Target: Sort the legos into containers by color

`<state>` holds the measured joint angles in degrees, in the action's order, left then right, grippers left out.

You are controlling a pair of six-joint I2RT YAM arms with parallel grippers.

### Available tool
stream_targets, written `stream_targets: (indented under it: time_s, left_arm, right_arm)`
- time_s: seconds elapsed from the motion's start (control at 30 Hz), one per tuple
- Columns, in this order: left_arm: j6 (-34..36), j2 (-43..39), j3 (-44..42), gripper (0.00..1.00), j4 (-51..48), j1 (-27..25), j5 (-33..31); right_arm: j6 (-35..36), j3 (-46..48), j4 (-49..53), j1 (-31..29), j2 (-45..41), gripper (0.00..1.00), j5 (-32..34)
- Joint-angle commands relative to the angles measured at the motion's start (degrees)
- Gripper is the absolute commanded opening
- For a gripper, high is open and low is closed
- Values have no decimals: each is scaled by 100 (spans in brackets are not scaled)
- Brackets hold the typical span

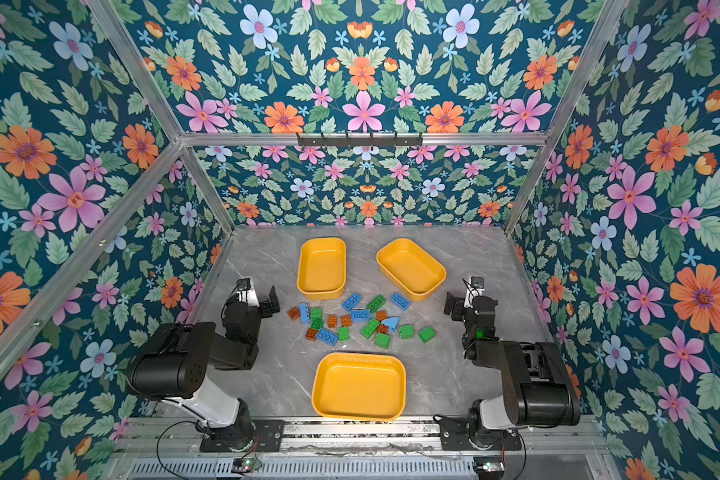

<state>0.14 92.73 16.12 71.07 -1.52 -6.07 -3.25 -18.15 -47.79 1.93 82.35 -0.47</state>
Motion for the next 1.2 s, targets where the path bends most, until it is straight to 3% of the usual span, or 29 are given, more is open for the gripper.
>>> stream_targets:
  time_s: [0.0,0.97,1.03,1.17]
  left_arm:
    - [29,-2,14,100,135,2,0]
    - [51,-52,-23,100,158,11,58]
    - [65,-241,6,100,-42,10,79]
    - [64,-831,310,100,-1100,2,96]
  right_arm:
    - [4,-13,-169,-7,2,99,2]
    - [-3,-9,-178,9,1,99,-15]
    - [26,-49,-129,9,-95,99,-118]
    - [162,-316,950,8,-778,99,-484]
